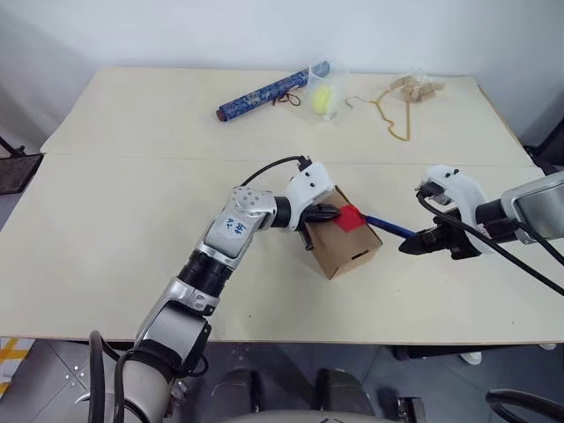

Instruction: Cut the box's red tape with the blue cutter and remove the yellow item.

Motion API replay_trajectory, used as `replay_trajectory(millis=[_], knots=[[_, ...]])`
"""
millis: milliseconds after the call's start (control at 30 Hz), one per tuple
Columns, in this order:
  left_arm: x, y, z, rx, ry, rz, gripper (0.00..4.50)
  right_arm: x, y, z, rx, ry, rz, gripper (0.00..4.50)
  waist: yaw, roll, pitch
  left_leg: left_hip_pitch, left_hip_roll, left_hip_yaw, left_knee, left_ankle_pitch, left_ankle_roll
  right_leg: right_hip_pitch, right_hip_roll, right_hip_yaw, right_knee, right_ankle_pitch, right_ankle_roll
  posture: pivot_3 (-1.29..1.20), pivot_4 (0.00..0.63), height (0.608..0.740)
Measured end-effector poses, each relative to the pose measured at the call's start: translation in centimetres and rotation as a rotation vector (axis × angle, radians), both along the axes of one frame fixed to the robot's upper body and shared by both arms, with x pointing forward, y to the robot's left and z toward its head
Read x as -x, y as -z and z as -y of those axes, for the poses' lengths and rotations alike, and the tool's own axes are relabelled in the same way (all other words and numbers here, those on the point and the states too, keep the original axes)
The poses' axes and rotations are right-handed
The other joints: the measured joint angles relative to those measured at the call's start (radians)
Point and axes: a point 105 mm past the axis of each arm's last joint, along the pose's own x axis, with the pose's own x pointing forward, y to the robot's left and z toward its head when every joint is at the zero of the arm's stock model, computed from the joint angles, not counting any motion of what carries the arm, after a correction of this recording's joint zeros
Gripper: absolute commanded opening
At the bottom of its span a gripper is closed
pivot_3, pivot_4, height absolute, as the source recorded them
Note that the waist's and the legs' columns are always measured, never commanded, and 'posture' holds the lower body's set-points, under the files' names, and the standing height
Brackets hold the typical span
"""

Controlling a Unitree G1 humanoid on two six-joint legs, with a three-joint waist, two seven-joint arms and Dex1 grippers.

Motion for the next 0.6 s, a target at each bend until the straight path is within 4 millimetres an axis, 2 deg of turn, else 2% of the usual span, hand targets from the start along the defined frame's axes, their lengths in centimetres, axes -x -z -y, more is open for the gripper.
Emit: replay_trajectory(millis=[600], knots=[[0.0, 0.1, -0.2, 0.020, -0.022, 0.000, 0.00, 1.3, 0.4, 1.1, 0.074, -0.064, -0.100, 0.18, -0.002, 0.000, 0.000, 0.000, 0.000, 0.000, 0.000, 0.000, 0.000, 0.000, 0.000, 0.000, 0.000, 0.000, 0.000, 0.00, 0.150, 0.740]])
